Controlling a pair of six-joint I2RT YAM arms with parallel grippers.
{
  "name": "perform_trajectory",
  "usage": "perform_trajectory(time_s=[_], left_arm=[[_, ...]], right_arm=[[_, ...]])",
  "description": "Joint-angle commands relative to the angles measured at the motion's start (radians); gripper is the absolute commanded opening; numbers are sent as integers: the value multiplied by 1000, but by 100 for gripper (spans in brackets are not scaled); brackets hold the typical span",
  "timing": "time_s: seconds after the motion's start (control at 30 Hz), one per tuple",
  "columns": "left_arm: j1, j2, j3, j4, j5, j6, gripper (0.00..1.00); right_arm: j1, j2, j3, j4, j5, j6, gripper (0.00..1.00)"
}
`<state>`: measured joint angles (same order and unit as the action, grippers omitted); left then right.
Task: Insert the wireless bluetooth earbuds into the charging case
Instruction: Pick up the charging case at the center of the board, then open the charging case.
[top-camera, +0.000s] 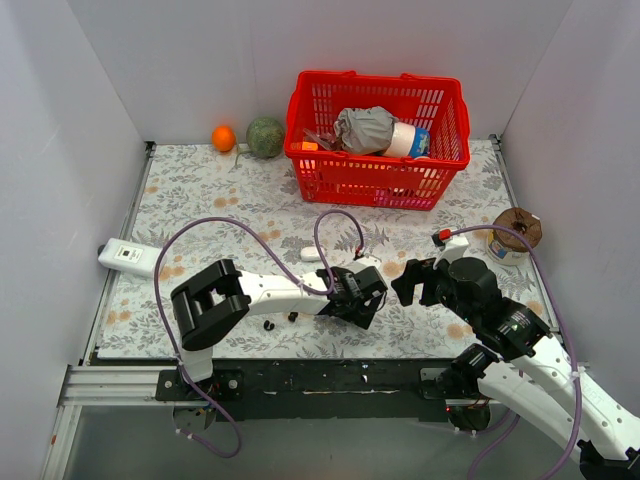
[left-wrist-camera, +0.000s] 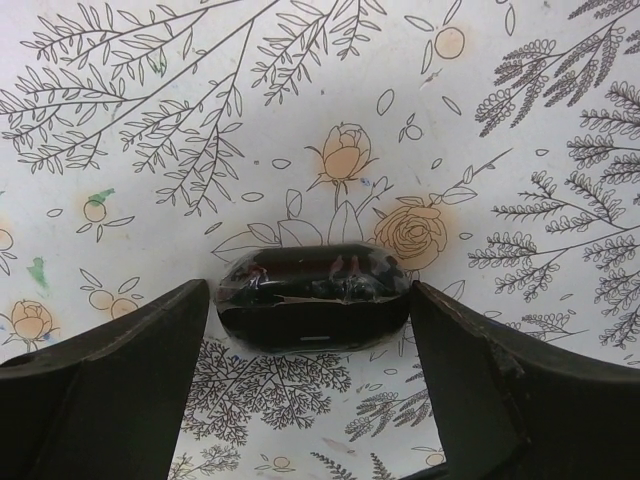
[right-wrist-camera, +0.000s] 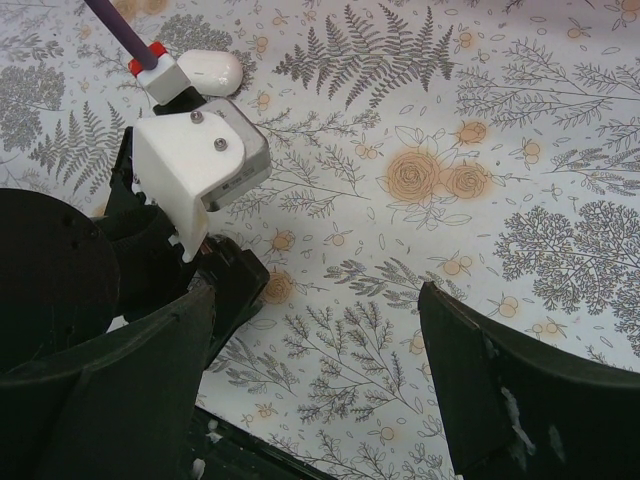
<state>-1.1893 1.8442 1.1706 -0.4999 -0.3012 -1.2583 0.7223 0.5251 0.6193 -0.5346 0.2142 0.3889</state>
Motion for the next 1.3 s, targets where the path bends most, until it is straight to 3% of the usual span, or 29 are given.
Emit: perform_trajectory(time_s=[0.0,0.2,0.33,0.37,0.47,0.53,0.77,0.87,0.93,1.03,1.2,1.27], left_arm=[[-15,36,6,-35,-6,-26,77],[-32,50,11,-52,-24,-21,69],[-32,46,-2,-48,-19,-23,45],[-32,33,-8,-39,-24,-24,33],[-33,-28,-38,3,-38,-20,12],[-32,-78,-55,46,-65,-7,2],[-32,-416,-250,262,-136,88,0],[-33,-597,-366,429,-66,209,0],[-33,-765,-524,609,32,275,1],[-33,-990,-711,794,69,384,0],[-36,-1247,-908,942,223,569,0],[-35,-1281,-922,920,232,603,0]], right_arm=[[6,-8,22,8,10,-7,89],[6,-10,25,8,10,-7,89],[6,-11,25,7,11,-2,89],[6,-11,25,5,10,1,89],[6,-7,46,12,1,4,89],[6,10,68,12,2,4,89],[6,118,209,-19,89,24,86],[6,171,233,31,-39,-18,83],[8,203,267,33,-108,-54,82],[8,268,310,30,-231,-81,82],[11,317,333,88,-424,-84,86],[17,364,375,61,-467,-82,96]])
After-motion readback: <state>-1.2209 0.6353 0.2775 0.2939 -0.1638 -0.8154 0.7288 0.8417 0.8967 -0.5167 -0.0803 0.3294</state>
